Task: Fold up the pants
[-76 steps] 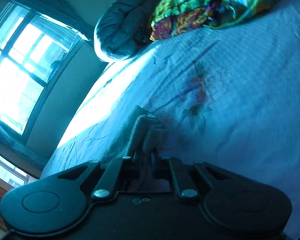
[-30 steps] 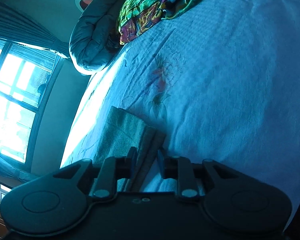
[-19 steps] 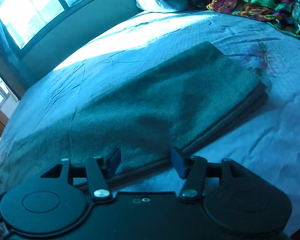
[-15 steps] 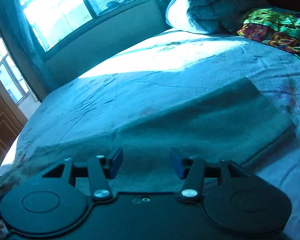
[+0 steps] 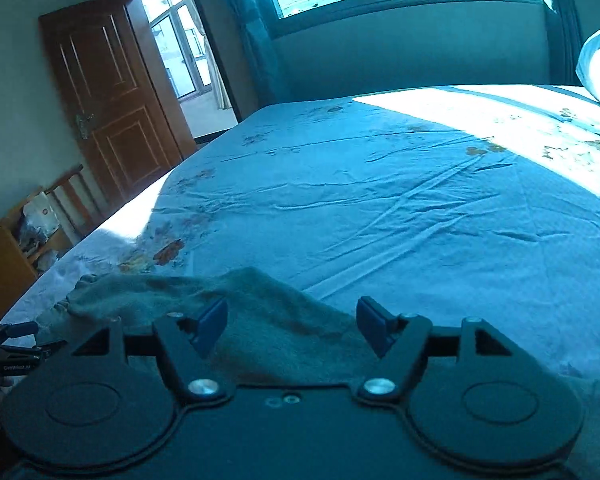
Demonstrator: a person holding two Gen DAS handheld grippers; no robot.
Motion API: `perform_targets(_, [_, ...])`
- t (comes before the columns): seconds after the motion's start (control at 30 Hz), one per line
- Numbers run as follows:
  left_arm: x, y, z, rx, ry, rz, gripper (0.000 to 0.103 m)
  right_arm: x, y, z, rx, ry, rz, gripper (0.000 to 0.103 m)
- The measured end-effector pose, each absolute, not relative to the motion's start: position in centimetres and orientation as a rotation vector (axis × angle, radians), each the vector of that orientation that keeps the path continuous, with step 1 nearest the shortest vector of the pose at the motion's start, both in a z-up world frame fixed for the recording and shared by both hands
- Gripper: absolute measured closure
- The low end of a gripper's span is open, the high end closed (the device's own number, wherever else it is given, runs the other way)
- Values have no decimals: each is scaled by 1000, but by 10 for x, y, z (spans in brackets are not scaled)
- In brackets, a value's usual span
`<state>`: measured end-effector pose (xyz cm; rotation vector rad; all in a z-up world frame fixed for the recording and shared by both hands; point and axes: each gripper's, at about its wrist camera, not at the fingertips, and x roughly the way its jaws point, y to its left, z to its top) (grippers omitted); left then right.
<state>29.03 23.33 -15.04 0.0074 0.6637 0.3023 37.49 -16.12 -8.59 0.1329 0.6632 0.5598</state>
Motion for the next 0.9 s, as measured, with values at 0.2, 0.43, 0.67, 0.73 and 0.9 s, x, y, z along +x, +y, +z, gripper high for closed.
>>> perform_targets(0.2, [296,276,-175,-121,718,337,3,441,-103,-108,70,771,607,66])
perform_targets(0.43, [282,287,-201,-197,677,311,8,449,-53,-138,-156,814,584,103])
perform_targets(0.67, [286,278,-193,-116,685,358,9,433,-80,-129,-75,747,498,103])
perform_targets(0.73, [278,271,-182,-78,639,393,9,412,-86,-116,-32,683,557,102])
perform_targets(0.9, [294,251,-193,17,716,387,7,402,-95,-148,-136,792,491,103])
